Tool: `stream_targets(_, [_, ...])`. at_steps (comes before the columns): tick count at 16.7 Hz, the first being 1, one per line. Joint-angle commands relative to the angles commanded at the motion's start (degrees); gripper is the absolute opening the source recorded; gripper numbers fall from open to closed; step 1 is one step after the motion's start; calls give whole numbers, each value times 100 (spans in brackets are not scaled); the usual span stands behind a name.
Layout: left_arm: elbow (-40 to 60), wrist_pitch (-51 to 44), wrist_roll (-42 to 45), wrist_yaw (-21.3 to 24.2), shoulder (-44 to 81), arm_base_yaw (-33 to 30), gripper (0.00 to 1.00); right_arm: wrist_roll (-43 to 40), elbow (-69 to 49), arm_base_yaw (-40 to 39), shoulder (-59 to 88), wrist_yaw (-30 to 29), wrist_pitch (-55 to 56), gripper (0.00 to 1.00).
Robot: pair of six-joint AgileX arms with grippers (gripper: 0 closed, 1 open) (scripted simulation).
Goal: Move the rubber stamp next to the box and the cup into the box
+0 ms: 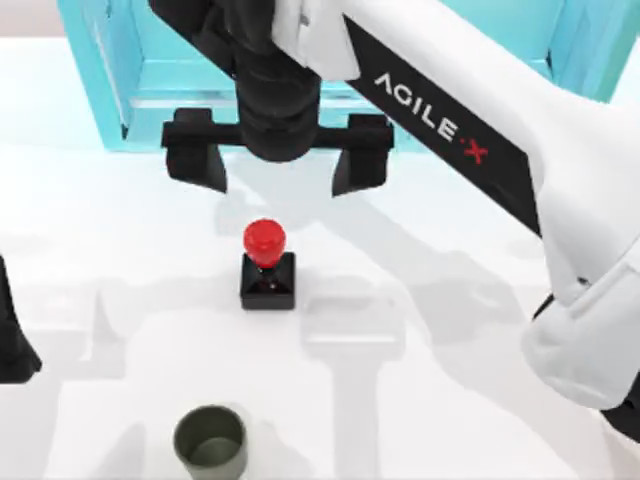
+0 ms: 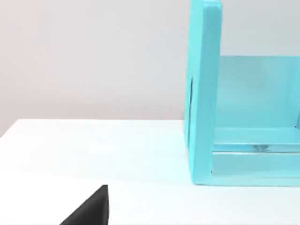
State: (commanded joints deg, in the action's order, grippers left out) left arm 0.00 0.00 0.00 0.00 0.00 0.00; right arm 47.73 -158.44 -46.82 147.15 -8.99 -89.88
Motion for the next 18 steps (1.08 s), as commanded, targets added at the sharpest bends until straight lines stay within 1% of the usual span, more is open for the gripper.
stream_targets(2, [0, 0, 0, 0, 0, 0, 100, 151, -505, -153, 467, -23, -286, 100])
stream_targets(4, [0, 0, 0, 0, 0, 0, 100, 227, -760, -231, 703, -35, -431, 100])
stream_targets(11, [0, 0, 0, 0, 0, 0, 100, 233, -809, -218, 773, -32, -448, 100])
stream_targets(13, [0, 0, 0, 0, 0, 0, 100, 225, -1021, -218, 962, -35, -494, 100])
stream_targets(15, [0, 0, 0, 0, 0, 0, 100, 212, -1475, -212, 1322, -41, -593, 100])
stream_targets(18, [0, 0, 0, 0, 0, 0, 100, 180, -2464, -180, 2052, -48, -813, 100])
